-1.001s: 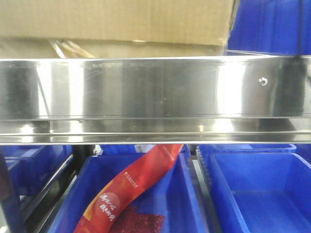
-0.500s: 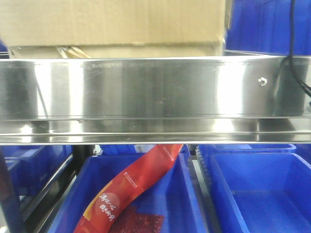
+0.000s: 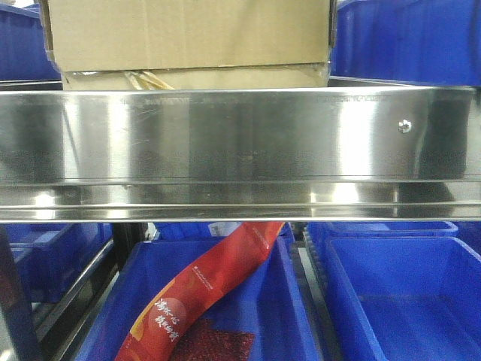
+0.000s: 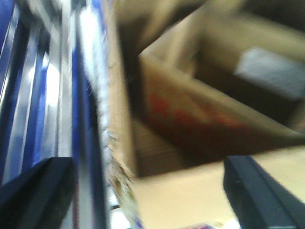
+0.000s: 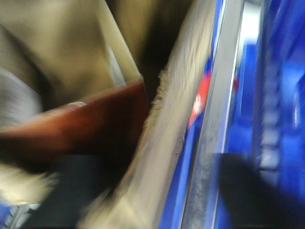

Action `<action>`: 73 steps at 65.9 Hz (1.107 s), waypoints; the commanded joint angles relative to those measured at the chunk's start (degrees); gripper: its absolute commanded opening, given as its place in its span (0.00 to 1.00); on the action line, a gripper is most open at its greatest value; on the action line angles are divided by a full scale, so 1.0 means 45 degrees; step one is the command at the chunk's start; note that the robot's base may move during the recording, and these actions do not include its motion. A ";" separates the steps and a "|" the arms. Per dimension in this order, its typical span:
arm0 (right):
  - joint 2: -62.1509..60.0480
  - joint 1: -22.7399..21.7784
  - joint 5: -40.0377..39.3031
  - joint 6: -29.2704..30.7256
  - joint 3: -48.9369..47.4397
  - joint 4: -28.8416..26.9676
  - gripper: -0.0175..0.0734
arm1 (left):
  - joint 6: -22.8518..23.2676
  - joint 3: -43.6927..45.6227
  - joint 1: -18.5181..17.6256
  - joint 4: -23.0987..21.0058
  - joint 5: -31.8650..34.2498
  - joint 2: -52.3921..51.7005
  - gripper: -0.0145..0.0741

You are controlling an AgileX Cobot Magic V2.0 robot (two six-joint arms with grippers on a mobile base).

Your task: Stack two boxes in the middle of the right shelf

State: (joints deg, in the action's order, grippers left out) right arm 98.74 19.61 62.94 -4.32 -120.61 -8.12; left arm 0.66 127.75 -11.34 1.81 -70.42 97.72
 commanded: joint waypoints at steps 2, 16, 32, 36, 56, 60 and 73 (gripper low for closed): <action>-0.0748 -0.0004 0.0028 0.0119 0.0007 0.0036 0.16 | -0.0036 -0.0125 0.0064 -0.0645 0.0102 -0.0744 0.47; -0.2259 0.0019 -0.0694 0.0762 0.1451 0.0036 0.01 | -0.0036 -0.2799 0.0064 -0.0573 0.0102 -0.2805 0.04; -0.5200 0.0019 -0.4190 0.2055 0.7320 0.0036 0.01 | -0.0036 -0.8045 0.0064 -0.0262 0.3095 -0.6716 0.04; -0.5816 0.0019 -0.5013 0.2366 0.8711 0.0036 0.01 | -0.0036 -0.9299 0.0064 -0.0262 0.3828 -0.7499 0.04; -0.9443 0.0019 -0.9693 0.3450 1.4723 0.0036 0.01 | -0.0036 -1.6461 0.0064 -0.0262 0.8244 -1.2389 0.04; -1.0159 0.0019 -1.0369 0.3724 1.5669 0.0036 0.01 | -0.0036 -1.7753 0.0064 -0.0262 0.9086 -1.3320 0.04; -1.2074 0.0019 -1.1990 0.3831 1.8666 0.0036 0.01 | -0.0036 -2.1062 0.0064 -0.0402 1.0667 -1.6133 0.04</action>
State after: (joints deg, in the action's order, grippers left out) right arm 47.39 19.61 12.96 12.24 -40.99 -8.23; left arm 0.53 36.94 -11.34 0.57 -26.77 28.82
